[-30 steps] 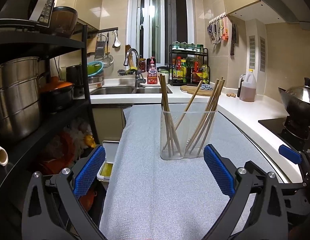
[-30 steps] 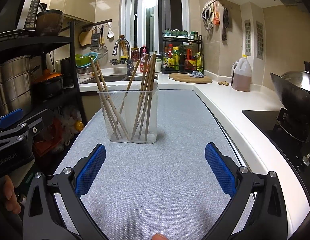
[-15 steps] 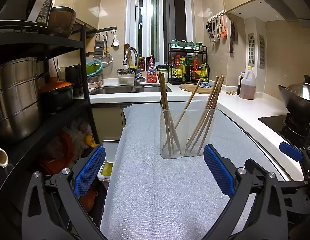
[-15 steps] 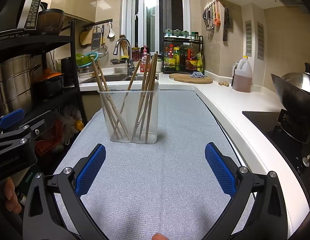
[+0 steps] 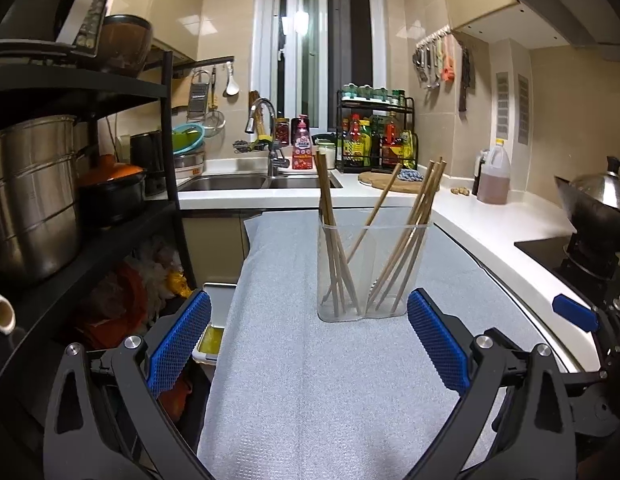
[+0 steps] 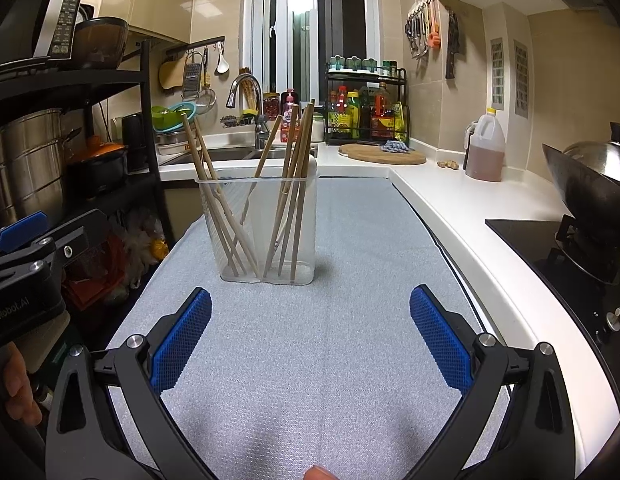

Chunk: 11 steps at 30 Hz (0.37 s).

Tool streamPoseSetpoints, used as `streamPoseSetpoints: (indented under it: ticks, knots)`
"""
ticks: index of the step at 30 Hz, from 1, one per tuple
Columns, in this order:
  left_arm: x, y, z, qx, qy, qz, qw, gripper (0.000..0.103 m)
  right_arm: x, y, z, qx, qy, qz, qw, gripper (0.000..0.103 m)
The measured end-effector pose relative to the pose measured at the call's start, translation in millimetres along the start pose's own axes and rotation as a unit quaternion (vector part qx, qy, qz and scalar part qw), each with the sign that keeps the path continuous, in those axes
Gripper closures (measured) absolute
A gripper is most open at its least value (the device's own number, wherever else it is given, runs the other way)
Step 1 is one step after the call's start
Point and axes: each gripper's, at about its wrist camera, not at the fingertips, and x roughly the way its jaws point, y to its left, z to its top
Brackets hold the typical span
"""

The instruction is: Organize utensils

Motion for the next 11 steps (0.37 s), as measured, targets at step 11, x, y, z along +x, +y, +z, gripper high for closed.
streamPoseSetpoints:
  ticks: [11]
  knots:
    - [-1.3,-2.1,-0.3,0.004,0.009,0.000,1.0000,0.008,-1.9,-2.9,0.8,0.003,-0.002,-0.002,1.000,0.005]
